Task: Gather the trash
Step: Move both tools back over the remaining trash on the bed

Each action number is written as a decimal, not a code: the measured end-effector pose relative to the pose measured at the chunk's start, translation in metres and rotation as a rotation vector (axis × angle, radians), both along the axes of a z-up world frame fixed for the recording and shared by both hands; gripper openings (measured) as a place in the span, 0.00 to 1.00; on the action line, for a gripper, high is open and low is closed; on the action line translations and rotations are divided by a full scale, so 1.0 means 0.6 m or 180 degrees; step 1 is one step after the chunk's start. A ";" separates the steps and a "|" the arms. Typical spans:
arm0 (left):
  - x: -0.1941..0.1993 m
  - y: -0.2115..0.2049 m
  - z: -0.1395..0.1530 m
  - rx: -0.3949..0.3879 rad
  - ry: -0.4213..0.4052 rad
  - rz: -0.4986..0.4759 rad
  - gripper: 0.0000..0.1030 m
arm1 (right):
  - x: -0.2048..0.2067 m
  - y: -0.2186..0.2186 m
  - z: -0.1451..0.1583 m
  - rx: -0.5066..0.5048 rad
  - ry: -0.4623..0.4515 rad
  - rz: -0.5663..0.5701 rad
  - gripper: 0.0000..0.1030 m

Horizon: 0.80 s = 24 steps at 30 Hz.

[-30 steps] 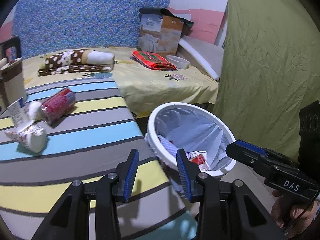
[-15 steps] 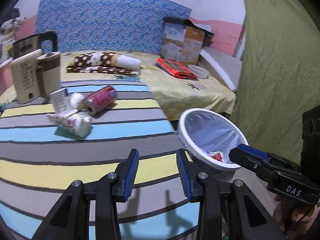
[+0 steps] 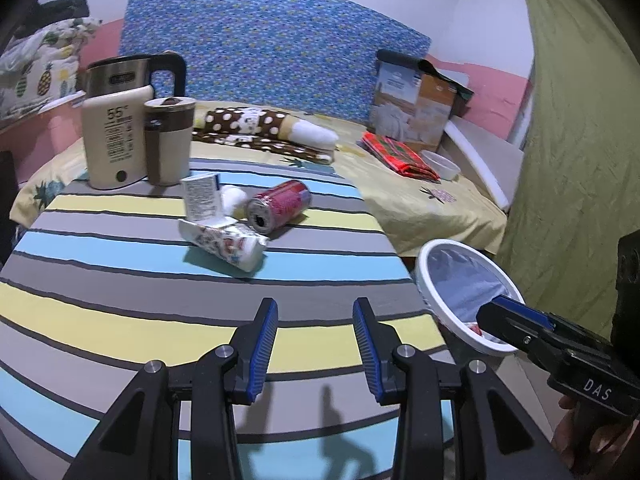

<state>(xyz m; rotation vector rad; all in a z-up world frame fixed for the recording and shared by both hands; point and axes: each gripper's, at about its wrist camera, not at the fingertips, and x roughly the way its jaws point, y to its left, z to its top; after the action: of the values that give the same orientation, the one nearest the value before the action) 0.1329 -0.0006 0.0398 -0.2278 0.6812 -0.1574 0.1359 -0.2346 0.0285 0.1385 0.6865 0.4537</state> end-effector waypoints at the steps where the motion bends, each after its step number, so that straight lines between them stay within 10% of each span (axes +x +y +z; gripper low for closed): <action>1: 0.002 0.005 -0.001 -0.0012 0.0005 0.0024 0.38 | 0.003 0.004 -0.001 -0.0005 0.0008 0.0003 0.44; 24: 0.163 0.122 -0.073 -0.0686 0.0248 0.0887 0.52 | 0.071 0.032 -0.016 -0.0013 0.0100 0.0047 0.45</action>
<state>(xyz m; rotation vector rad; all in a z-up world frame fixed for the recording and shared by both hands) 0.2305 0.0723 -0.0043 -0.5347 0.7029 0.0459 0.1783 -0.2157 0.0189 0.1369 0.7196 0.4651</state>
